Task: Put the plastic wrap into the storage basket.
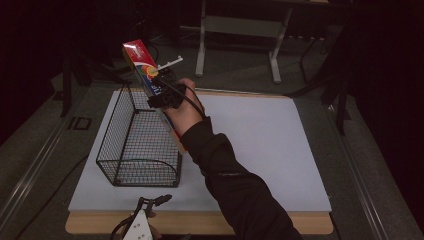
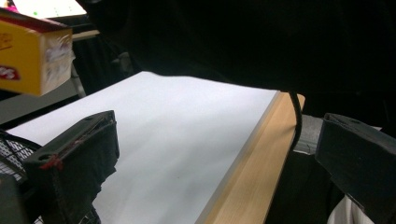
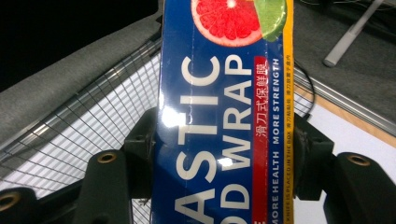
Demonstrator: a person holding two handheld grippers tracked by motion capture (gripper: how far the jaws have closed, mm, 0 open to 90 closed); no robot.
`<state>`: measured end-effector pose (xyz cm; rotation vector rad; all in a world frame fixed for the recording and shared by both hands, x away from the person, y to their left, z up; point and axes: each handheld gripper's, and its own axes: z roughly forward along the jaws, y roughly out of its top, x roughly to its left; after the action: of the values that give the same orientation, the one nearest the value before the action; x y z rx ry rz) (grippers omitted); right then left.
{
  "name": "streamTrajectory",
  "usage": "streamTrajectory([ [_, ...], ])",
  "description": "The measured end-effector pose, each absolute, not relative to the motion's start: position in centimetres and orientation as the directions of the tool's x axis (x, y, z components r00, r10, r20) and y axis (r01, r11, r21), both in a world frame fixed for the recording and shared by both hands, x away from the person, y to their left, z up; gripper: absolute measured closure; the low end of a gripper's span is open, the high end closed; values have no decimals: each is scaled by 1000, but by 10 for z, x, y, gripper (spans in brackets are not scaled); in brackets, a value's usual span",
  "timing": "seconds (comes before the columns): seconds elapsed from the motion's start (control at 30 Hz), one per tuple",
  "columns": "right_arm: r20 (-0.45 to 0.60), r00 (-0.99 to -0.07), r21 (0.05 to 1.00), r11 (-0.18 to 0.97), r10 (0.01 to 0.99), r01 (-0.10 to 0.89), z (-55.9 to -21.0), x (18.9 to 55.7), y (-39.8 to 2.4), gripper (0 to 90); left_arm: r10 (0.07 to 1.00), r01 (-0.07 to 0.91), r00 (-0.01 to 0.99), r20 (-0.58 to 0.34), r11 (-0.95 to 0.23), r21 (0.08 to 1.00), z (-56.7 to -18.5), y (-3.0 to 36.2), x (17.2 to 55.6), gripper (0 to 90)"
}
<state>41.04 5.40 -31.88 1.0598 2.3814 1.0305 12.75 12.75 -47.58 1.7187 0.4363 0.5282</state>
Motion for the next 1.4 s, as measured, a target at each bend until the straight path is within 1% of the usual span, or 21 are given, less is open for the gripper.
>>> streamTrajectory([
  [0.07,-9,-666,733,458,746,503,-321,410,61,398,557,7,823,111,-204,979,-476,128,127,0],
  [0.13,-31,-669,729,474,743,493,-323,409,70,398,559,6,822,109,-201,980,-476,129,127,0],
  [0.5,-23,-684,738,474,729,480,-337,405,98,398,566,5,817,111,-199,980,-476,131,124,0],
  [0.7,2,-676,753,443,737,486,-349,408,109,398,578,7,808,110,-197,980,-475,134,120,0],
  [0.97,38,-665,743,424,746,518,-370,410,116,398,587,11,802,111,-199,980,-475,136,117,0],
  [1.4,49,-641,719,418,766,555,-398,410,110,397,591,7,799,116,-202,979,-475,136,116,0],
])
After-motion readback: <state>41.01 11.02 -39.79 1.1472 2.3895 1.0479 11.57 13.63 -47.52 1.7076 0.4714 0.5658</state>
